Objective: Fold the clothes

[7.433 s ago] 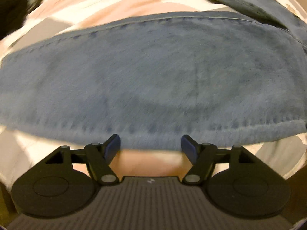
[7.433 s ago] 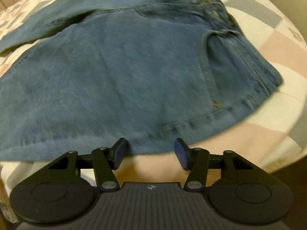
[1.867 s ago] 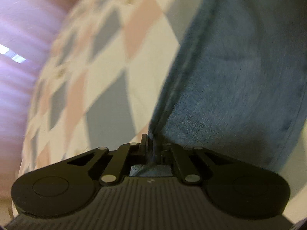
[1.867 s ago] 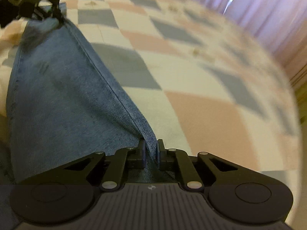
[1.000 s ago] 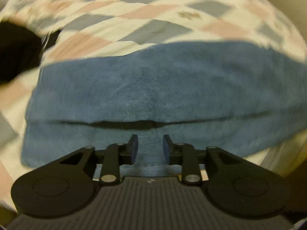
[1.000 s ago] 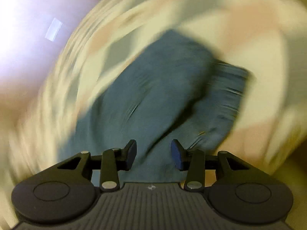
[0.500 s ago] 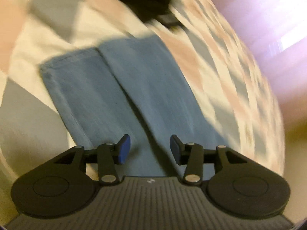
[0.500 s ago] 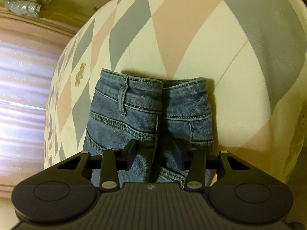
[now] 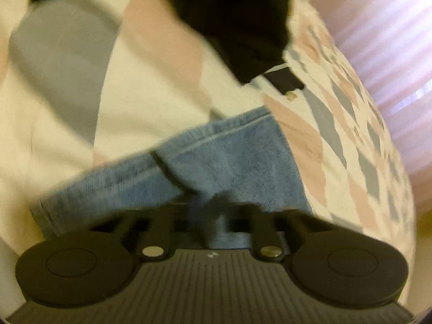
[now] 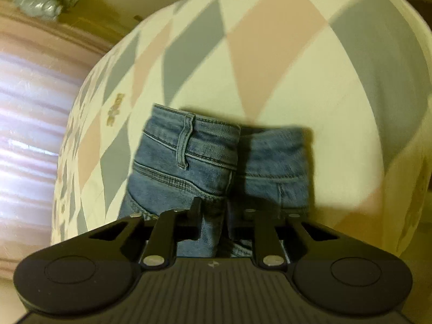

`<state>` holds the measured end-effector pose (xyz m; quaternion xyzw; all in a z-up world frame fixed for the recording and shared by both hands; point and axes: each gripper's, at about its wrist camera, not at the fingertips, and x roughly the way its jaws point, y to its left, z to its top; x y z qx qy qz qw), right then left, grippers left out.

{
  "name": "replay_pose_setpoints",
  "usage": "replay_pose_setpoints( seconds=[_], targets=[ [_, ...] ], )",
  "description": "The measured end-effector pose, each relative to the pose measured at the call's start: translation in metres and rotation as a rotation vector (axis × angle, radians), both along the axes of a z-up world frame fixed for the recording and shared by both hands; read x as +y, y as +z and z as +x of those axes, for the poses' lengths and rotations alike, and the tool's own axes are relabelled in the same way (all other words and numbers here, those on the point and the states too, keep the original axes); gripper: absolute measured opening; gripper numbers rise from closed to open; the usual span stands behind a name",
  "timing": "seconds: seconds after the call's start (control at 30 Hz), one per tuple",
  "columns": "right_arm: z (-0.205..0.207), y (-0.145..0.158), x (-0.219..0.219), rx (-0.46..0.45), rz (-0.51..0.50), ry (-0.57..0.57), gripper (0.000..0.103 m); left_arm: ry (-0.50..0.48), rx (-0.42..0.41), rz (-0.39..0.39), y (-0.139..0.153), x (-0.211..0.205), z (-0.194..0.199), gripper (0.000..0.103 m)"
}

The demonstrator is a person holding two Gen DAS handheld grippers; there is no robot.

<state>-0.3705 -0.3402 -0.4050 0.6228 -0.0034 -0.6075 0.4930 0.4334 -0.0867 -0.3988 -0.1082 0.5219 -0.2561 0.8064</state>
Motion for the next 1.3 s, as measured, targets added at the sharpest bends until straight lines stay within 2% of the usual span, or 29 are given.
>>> replay_pose_setpoints(
  seconds=[0.07,0.17,0.23,0.27,0.33,0.43,0.53,0.57,0.6,0.63,0.7,0.73,0.77,0.8,0.97,1.03,1.1,1.2,1.3],
  targets=[
    [0.001,0.015,-0.001,0.016,-0.046,0.025,0.014,-0.079,-0.090,-0.024,0.025,0.003,-0.007,0.003],
    [-0.004,0.039,0.002,-0.032,-0.140,0.041,0.013,-0.158,-0.198,-0.083,0.069,0.013,-0.023,0.003],
    [-0.011,0.055,0.009,-0.034,-0.182,0.051,0.013,-0.176,-0.257,-0.119,0.092,0.033,-0.037,0.003],
    [-0.016,0.061,0.014,-0.037,-0.194,0.049,0.013,-0.178,-0.283,-0.109,0.098,0.043,-0.043,0.003],
    [-0.024,0.058,0.023,-0.027,-0.172,0.056,0.013,-0.146,-0.263,-0.055,0.086,0.062,-0.049,0.003],
    [-0.026,0.036,0.032,0.019,-0.077,0.077,0.016,-0.104,-0.127,0.080,0.027,0.075,-0.048,0.004],
    [-0.022,0.003,0.032,0.017,0.027,0.063,0.023,-0.046,-0.014,0.126,-0.019,0.080,-0.047,0.006],
    [-0.020,-0.001,0.033,0.009,0.032,0.063,0.026,-0.019,-0.002,0.103,-0.024,0.084,-0.048,0.006],
    [-0.017,-0.002,0.032,0.010,0.033,0.065,0.034,0.001,0.007,0.085,-0.025,0.086,-0.048,0.010],
    [-0.016,-0.001,0.032,0.017,0.033,0.073,0.037,0.007,0.018,0.070,-0.025,0.087,-0.049,0.015],
    [-0.015,0.000,0.030,0.025,0.029,0.078,0.037,-0.006,0.023,0.074,-0.024,0.085,-0.048,0.015],
    [-0.016,0.001,0.030,0.023,0.023,0.074,0.034,-0.014,0.022,0.083,-0.023,0.084,-0.048,0.014],
    [-0.017,0.002,0.029,0.016,0.016,0.066,0.014,-0.022,0.019,0.092,-0.021,0.082,-0.047,0.011],
    [-0.017,0.005,0.029,0.015,0.005,0.064,0.010,-0.024,0.012,0.101,-0.019,0.079,-0.046,0.001],
    [-0.011,0.040,0.027,0.042,-0.118,0.127,0.006,-0.069,-0.065,0.083,0.008,0.079,-0.051,0.000],
    [-0.016,0.051,0.032,0.048,-0.130,0.141,0.006,-0.085,-0.090,0.068,0.019,0.086,-0.055,0.001],
    [-0.022,0.050,0.035,0.044,-0.105,0.130,0.006,-0.095,-0.103,0.086,0.023,0.094,-0.057,0.001],
    [-0.028,0.023,0.036,0.040,0.002,0.096,0.006,-0.090,-0.082,0.130,0.012,0.100,-0.057,0.001],
    [-0.023,0.012,0.035,0.049,0.017,0.069,0.006,-0.081,-0.076,0.157,0.002,0.096,-0.059,0.001]
  ],
)
